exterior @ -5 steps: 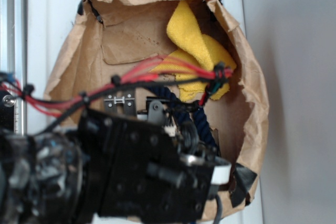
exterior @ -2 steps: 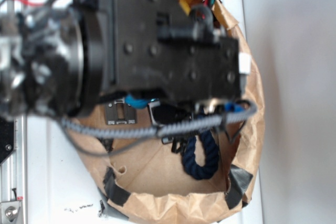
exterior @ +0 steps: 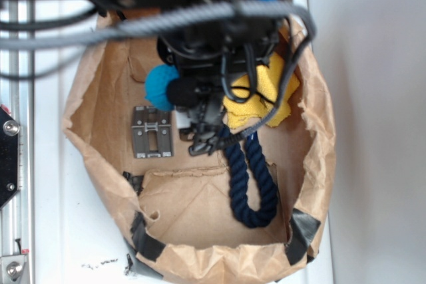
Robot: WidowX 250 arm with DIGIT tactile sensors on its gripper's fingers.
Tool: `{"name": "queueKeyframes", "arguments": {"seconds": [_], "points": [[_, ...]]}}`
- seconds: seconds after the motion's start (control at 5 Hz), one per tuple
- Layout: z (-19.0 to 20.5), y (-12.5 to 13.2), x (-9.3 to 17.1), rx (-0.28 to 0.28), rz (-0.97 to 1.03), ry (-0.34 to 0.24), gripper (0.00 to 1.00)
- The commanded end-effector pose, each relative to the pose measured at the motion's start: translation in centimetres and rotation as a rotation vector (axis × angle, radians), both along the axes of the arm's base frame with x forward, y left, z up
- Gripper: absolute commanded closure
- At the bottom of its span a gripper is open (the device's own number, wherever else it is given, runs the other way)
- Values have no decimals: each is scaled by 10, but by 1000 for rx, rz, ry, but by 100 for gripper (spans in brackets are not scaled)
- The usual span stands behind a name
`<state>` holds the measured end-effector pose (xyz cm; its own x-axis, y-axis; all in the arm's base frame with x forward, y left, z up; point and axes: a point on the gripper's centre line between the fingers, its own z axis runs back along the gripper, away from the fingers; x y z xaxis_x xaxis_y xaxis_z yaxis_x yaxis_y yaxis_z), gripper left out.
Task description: Grab the blue ball.
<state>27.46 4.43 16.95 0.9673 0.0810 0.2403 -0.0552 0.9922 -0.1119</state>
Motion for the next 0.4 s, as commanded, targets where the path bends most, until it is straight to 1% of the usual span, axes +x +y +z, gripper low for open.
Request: {"name": "queueKeyframes", "arguments": {"seconds": [0.0, 0.2], "points": [[51, -22, -6, 43, -17, -93, 100], [57, -39, -9, 85, -54, -116, 100]]}}
